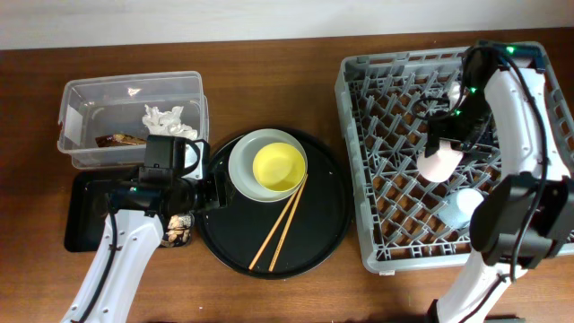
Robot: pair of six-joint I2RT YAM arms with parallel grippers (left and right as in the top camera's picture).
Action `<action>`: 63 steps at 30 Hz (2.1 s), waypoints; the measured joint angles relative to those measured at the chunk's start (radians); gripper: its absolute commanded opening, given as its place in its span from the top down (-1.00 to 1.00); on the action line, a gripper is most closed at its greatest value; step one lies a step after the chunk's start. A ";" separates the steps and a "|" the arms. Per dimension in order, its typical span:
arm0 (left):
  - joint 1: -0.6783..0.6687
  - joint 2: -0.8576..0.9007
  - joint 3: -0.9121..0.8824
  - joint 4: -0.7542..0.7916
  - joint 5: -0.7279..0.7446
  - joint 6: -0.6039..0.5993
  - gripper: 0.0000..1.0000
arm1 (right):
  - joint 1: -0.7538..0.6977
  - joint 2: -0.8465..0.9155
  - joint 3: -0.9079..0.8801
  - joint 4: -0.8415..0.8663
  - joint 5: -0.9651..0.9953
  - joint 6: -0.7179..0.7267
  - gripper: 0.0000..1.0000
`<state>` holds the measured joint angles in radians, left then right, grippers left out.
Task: Sort waste into correct bins and load items into the dishwasher rack
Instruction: 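Place the pink cup upside down in the dish rack with the right gripper, then grasp the yellow bowl with the right gripper and set it in the rack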
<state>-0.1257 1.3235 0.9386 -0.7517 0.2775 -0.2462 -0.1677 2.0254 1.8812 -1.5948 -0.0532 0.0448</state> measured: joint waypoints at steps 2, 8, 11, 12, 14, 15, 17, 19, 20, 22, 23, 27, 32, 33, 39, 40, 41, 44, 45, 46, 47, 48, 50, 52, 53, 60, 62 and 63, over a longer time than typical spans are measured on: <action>0.000 0.000 0.000 0.000 -0.002 0.000 -0.39 | 0.000 0.022 0.000 0.015 -0.008 -0.014 -0.69; 0.000 0.000 0.000 0.000 -0.002 0.000 -0.40 | 0.000 0.022 0.000 -0.003 -0.019 -0.016 -0.64; 0.000 0.000 0.000 0.000 -0.002 0.000 -0.40 | 0.000 -0.031 0.000 0.002 -0.061 -0.028 -0.65; 0.000 0.000 0.000 -0.004 -0.003 0.000 -0.41 | 0.000 -0.145 0.002 0.004 -0.149 -0.065 -0.67; 0.000 0.000 0.003 -0.071 -0.088 -0.047 -0.50 | 0.031 -0.272 0.008 0.038 -0.284 -0.134 -0.67; 0.000 -0.001 0.002 -0.137 -0.159 -0.097 -0.58 | 0.090 -0.316 0.013 0.060 -0.327 -0.153 -0.66; 0.000 -0.001 0.000 -0.187 -0.277 -0.175 -0.60 | 0.248 -0.319 0.014 0.104 -0.376 -0.174 -0.60; 0.000 -0.001 0.000 -0.210 -0.348 -0.197 -0.60 | 0.402 -0.257 0.014 0.179 -0.366 -0.146 -0.60; 0.000 -0.001 0.000 -0.225 -0.385 -0.204 -0.61 | 0.486 -0.206 0.014 0.213 -0.319 -0.103 -0.59; 0.000 -0.001 0.000 -0.229 -0.413 -0.208 -0.62 | 0.575 -0.127 0.014 0.258 -0.241 -0.039 -0.54; 0.000 -0.001 0.000 -0.229 -0.418 -0.208 -0.62 | 0.600 -0.079 0.014 0.274 -0.212 0.002 -0.49; 0.000 -0.001 0.000 -0.229 -0.425 -0.209 -0.69 | 0.623 0.104 0.014 0.338 -0.167 0.101 -0.14; 0.000 -0.001 0.000 -0.229 -0.425 -0.211 -0.69 | 0.644 0.235 0.013 0.410 -0.164 0.154 0.28; 0.000 -0.001 0.000 -0.229 -0.425 -0.211 -0.70 | 0.649 0.236 0.013 0.413 -0.164 0.164 0.43; 0.000 -0.001 0.000 -0.229 -0.425 -0.211 -0.70 | 0.652 0.237 0.011 0.410 -0.153 0.217 0.80; 0.000 -0.001 0.000 -0.229 -0.425 -0.211 -0.70 | 0.652 0.237 0.003 0.410 -0.153 0.228 0.92; 0.000 -0.001 0.000 -0.229 -0.425 -0.211 -0.70 | 0.652 0.237 -0.001 0.407 -0.153 0.235 0.92; 0.000 -0.001 0.000 -0.229 -0.425 -0.211 -0.70 | 0.652 0.237 0.000 0.384 -0.153 0.244 0.92; 0.000 -0.001 0.000 -0.229 -0.425 -0.211 -0.70 | 0.647 0.237 0.012 0.348 -0.147 0.244 0.92; 0.000 -0.001 0.000 -0.229 -0.425 -0.211 -0.70 | 0.641 0.236 0.033 0.327 -0.133 0.244 0.92; 0.000 -0.001 0.000 -0.229 -0.425 -0.211 -0.70 | 0.627 0.227 0.061 0.314 -0.109 0.243 0.92; 0.000 -0.001 0.000 -0.229 -0.425 -0.211 -0.70 | 0.594 0.174 0.101 0.308 -0.069 0.242 0.92; 0.000 -0.001 0.000 -0.229 -0.425 -0.211 -0.70 | 0.541 0.063 0.150 0.310 0.002 0.231 0.92; 0.000 -0.001 0.000 -0.229 -0.425 -0.211 -0.71 | 0.436 -0.116 0.194 0.342 0.154 0.219 0.92; 0.000 -0.001 0.000 -0.225 -0.425 -0.211 -0.71 | 0.365 -0.157 0.202 0.388 0.253 0.209 0.92; 0.000 -0.002 0.000 -0.198 -0.425 -0.211 -0.71 | 0.258 -0.032 0.197 0.598 1.043 0.166 0.92; 0.000 -0.002 0.000 -0.198 -0.425 -0.211 -0.71 | 0.260 0.070 0.196 0.560 1.101 0.166 0.92; 0.000 -0.002 0.000 -0.198 -0.425 -0.211 -0.71 | 0.261 0.122 0.196 0.535 1.110 0.176 0.92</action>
<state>-0.1257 1.3220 0.9386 -0.9493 -0.1474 -0.4576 0.0933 2.1471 2.0769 -1.0599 1.0569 0.2207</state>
